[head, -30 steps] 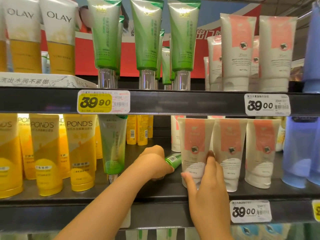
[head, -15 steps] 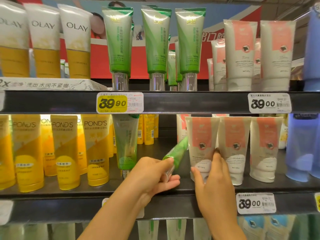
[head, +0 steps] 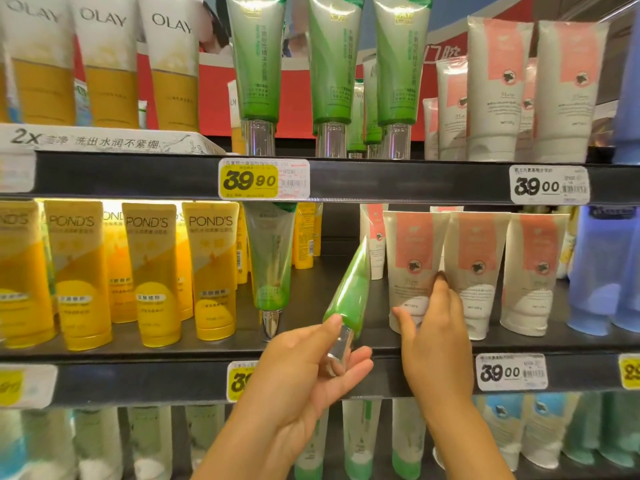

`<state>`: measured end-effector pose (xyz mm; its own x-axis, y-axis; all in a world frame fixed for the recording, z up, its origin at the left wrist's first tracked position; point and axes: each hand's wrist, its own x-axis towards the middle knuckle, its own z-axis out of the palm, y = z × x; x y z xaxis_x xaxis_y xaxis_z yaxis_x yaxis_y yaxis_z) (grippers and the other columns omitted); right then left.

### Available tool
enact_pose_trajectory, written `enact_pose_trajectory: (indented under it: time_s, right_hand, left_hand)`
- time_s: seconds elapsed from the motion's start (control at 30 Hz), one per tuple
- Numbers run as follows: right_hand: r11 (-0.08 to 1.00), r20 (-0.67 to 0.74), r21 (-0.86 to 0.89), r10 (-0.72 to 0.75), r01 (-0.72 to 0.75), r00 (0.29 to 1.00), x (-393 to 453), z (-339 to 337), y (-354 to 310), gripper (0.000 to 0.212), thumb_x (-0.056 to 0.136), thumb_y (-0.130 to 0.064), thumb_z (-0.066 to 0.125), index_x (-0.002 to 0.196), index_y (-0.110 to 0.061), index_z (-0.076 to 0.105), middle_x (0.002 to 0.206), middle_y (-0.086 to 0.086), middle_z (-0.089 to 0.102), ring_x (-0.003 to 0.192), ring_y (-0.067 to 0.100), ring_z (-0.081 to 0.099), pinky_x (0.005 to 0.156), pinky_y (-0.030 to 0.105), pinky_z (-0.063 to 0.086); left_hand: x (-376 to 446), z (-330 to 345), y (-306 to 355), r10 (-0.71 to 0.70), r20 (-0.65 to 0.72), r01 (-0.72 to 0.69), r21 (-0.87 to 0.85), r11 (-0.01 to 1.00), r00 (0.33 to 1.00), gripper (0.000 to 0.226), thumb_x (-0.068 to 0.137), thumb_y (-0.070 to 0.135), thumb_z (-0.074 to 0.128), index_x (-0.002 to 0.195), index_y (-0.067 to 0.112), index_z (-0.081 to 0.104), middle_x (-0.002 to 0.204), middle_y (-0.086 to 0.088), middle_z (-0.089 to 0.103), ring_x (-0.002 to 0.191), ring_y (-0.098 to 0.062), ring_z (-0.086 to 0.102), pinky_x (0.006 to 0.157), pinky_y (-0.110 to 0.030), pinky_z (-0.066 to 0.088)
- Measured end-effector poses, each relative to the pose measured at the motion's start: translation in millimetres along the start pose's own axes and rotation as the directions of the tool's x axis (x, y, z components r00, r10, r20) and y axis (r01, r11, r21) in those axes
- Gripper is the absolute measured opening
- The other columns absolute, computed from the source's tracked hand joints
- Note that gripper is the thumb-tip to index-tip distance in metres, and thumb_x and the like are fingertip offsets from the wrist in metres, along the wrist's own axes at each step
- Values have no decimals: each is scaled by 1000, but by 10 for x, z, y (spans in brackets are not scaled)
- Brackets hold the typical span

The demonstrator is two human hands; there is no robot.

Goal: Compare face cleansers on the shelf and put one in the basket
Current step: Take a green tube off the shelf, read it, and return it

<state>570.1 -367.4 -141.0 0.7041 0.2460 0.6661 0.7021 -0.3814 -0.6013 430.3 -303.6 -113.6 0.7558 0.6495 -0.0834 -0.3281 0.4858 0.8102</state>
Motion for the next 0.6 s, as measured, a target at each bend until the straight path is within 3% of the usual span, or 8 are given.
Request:
enact_pose_trajectory:
  time_s: [0.17, 0.27, 0.33, 0.4, 0.53, 0.6]
  right_hand:
    - [997, -16, 71, -30, 31, 999, -69, -133, -39, 68, 90, -23, 59, 146, -6, 24, 146, 12, 36, 133, 26, 35, 105, 34, 32]
    - [986, -104, 120, -107, 120, 989, -191, -214, -112, 55, 90, -19, 59, 140, -12, 38, 134, 10, 48, 121, 26, 48, 100, 39, 42]
    - [963, -95, 233, -117, 136, 989, -273, -249, -176, 43, 89, -19, 59, 131, -18, 49, 121, 5, 56, 106, 18, 56, 90, 30, 48]
    - [915, -2, 397, -78, 73, 997, -357, -261, -242, 30, 89, -21, 60, 118, -27, 54, 108, -1, 61, 93, 4, 60, 78, 13, 47]
    - [714, 282, 670, 9, -203, 959, -571, -209, -341, 29, 85, -31, 56, 112, -19, 62, 96, -2, 71, 87, 8, 68, 74, 24, 54]
    - [627, 335, 728, 28, -277, 942, -690, -187, -373, 35, 78, -38, 53, 106, -20, 64, 90, -2, 73, 82, 8, 69, 66, 19, 53]
  left_hand:
    - [-102, -168, -75, -17, 72, 32, -214, 976, 997, 32, 59, 8, 67, 86, -10, 63, 69, -24, 69, 64, -30, 71, 48, -36, 57]
    - [-142, -267, -187, -29, 138, 65, -267, 961, 990, 37, 58, 6, 68, 91, -9, 64, 76, -26, 69, 65, -30, 70, 52, -35, 57]
    - [-163, -342, -256, -33, 203, 90, -275, 957, 979, 36, 56, 6, 69, 90, -7, 68, 80, -26, 69, 67, -30, 70, 56, -36, 58]
    - [-198, -420, -307, -32, 280, 105, -251, 962, 959, 28, 59, 7, 69, 85, -3, 73, 83, -24, 69, 69, -28, 69, 59, -36, 58]
    - [-251, -584, -406, -51, 376, 142, -219, 965, 925, 26, 69, 11, 64, 91, 4, 75, 87, -19, 70, 71, -25, 69, 62, -33, 57]
    - [-261, -669, -444, -46, 393, 138, -209, 968, 918, 30, 71, 10, 62, 98, 5, 73, 92, -17, 71, 74, -23, 69, 65, -33, 57]
